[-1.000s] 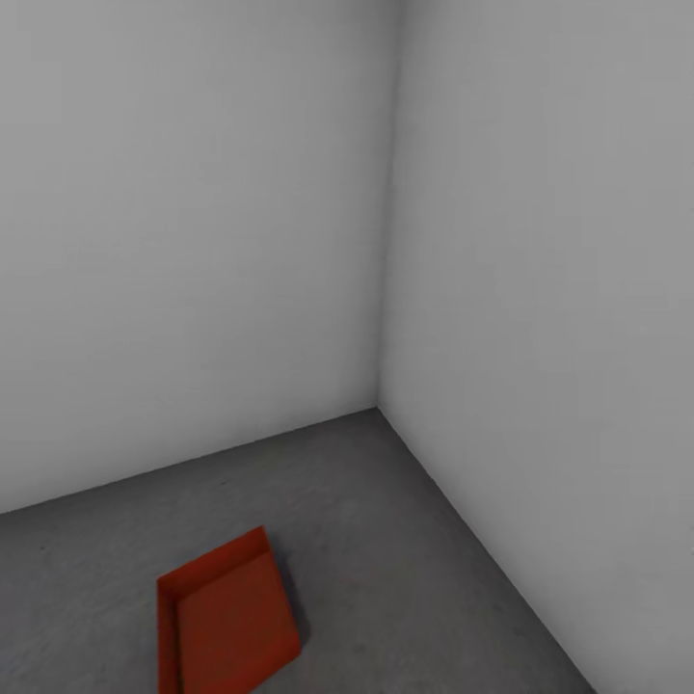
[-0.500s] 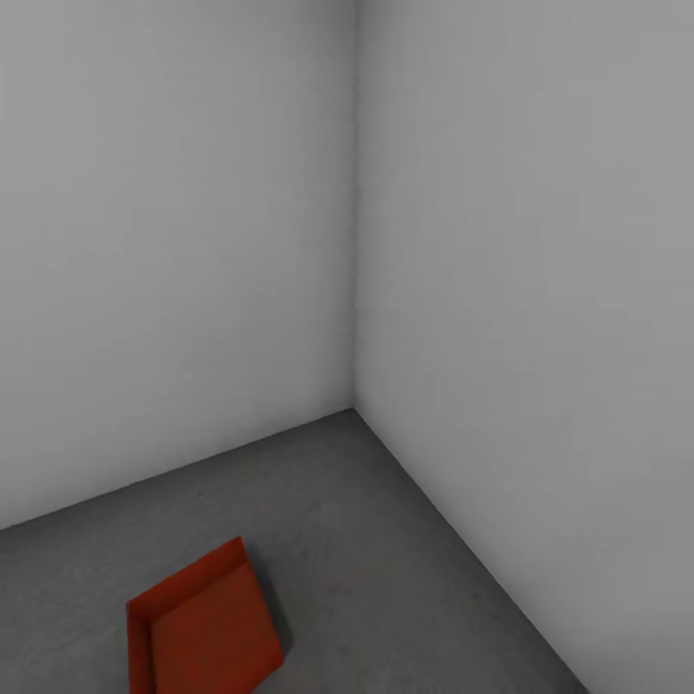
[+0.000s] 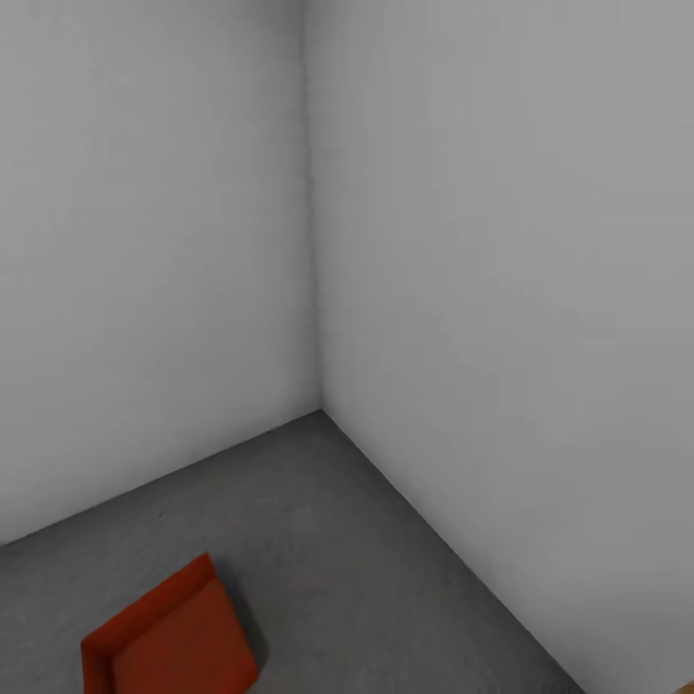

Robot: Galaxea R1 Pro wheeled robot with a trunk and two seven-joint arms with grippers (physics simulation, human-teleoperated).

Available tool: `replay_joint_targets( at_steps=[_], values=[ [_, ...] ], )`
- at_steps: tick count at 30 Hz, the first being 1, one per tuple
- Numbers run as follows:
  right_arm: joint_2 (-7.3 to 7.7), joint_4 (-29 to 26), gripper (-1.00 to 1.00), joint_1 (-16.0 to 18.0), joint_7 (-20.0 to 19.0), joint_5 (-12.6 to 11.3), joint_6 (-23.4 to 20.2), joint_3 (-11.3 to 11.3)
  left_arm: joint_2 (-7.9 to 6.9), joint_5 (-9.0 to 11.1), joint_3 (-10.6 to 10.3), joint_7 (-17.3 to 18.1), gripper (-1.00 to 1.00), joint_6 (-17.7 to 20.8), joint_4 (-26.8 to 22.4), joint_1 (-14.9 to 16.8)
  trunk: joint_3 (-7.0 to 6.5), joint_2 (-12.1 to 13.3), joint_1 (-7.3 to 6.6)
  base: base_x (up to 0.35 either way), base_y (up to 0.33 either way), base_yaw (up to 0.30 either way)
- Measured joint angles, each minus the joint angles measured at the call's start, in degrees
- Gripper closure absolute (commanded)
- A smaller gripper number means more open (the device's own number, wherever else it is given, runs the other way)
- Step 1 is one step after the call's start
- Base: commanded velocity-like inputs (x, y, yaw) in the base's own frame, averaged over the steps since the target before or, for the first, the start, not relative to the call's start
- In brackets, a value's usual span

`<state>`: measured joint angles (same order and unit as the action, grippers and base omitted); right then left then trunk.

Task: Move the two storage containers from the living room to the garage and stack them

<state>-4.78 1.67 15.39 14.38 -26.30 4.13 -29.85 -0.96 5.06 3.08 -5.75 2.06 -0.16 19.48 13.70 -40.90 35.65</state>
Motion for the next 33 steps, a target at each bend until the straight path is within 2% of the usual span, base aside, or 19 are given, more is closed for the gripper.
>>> replay_joint_targets(
  at_steps=[33],
  values=[
    [0.00,0.0,-1.00,0.0,0.0,-0.1,-0.3,0.0,0.00,0.0,0.0,0.0,-1.00,0.0,0.0,0.0,0.00,0.0,0.00,0.000,0.000,-0.273]
  ],
)
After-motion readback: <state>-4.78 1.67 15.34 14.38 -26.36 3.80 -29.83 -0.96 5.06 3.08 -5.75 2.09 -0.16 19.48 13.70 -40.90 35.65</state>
